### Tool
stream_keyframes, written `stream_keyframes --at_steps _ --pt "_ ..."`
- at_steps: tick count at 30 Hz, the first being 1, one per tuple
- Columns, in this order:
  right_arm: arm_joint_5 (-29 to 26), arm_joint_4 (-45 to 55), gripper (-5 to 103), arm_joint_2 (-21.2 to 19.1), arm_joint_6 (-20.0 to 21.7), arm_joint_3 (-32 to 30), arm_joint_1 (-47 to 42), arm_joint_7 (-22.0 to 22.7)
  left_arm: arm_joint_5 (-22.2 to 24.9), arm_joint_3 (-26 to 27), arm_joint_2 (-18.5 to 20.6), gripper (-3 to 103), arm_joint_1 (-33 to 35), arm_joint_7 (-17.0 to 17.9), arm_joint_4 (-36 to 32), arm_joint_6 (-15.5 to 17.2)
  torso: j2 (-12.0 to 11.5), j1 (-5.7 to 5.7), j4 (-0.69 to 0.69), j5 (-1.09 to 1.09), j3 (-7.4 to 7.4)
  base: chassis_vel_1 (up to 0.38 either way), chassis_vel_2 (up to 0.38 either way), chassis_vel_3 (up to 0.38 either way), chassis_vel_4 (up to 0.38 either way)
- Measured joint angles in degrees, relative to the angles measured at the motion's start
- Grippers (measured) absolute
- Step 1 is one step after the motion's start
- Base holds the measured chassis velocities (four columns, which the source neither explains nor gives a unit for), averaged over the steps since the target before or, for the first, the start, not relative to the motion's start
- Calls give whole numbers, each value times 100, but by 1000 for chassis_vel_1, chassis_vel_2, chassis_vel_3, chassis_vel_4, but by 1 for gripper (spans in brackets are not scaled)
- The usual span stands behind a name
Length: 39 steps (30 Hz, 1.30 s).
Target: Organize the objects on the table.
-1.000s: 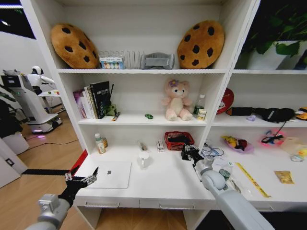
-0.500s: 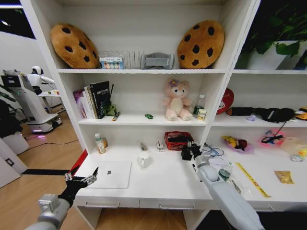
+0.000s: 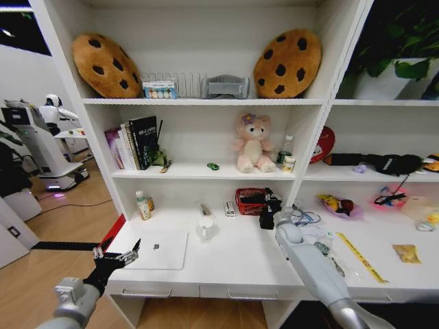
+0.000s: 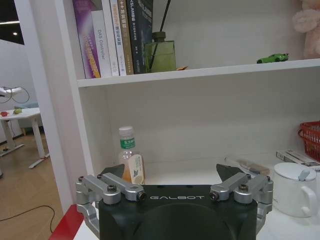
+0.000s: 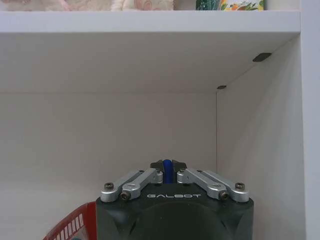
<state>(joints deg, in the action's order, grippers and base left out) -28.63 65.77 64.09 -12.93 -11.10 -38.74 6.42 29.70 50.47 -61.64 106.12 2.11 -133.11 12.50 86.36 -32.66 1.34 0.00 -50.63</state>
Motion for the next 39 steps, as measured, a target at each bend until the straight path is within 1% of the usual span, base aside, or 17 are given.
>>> stream_keyframes --at_steps 13,14,16,18,20,21,24,25,27,29,30,32,33,35,36,37,39 --pt "166 -253 5 102 -176 -8 16 18 0 0 0 100 0 0 0 0 0 0 -1 0 0 0 0 0 0" --pt "166 -227 9 96 -163 -14 0 43 0 0 0 100 0 0 0 0 0 0 -1 0 0 0 0 0 0" --pt "166 -214 9 93 -154 -17 -8 56 0 0 0 100 0 0 0 0 0 0 -1 0 0 0 0 0 0" --pt "163 -197 14 86 -142 -18 -17 69 0 0 0 100 0 0 0 0 0 0 -1 0 0 0 0 0 0" --pt "111 -100 32 9 -103 -15 -93 88 0 0 0 100 0 0 0 0 0 0 -1 0 0 0 0 0 0" --pt "111 -100 32 9 -103 -15 -93 88 0 0 0 100 0 0 0 0 0 0 -1 0 0 0 0 0 0" --pt "18 343 47 -100 -6 -83 -401 126 0 0 0 100 0 0 0 0 0 0 -3 0 0 0 0 0 0" --pt "18 343 47 -100 -6 -83 -401 126 0 0 0 100 0 0 0 0 0 0 -3 0 0 0 0 0 0" --pt "-48 783 58 -231 57 -88 -702 140 0 0 0 100 0 0 0 0 0 0 -1 1 0 0 0 0 0" --pt "-104 1109 58 -314 143 -86 -896 190 0 1 0 100 0 0 0 0 0 0 1 0 0 0 0 0 0" --pt "-206 1432 70 -397 245 -73 -1073 265 0 1 0 100 0 1 0 0 0 0 1 0 0 0 0 0 0" --pt "-265 1673 70 -462 315 -70 -1200 330 0 1 0 100 0 0 0 0 1 1 1 0 1 0 0 0 0" --pt "-298 2035 80 -554 396 -70 -1369 434 0 1 0 100 0 1 0 0 1 1 0 0 1 0 0 0 0" --pt "-309 2256 80 -614 445 -72 -1469 522 0 1 0 100 0 0 0 0 1 1 -2 -1 1 0 0 0 0" --pt "-309 2521 91 -687 533 -96 -1621 681 0 1 0 100 0 0 0 0 1 1 -3 -1 1 0 0 0 0" --pt "-284 2825 96 -777 615 -202 -1889 816 0 1 0 100 0 1 0 0 1 1 -2 1 1 0 0 0 0" --pt "-263 3003 99 -839 617 -285 -2082 856 0 1 0 100 0 0 0 0 1 1 -3 1 1 0 0 0 0"
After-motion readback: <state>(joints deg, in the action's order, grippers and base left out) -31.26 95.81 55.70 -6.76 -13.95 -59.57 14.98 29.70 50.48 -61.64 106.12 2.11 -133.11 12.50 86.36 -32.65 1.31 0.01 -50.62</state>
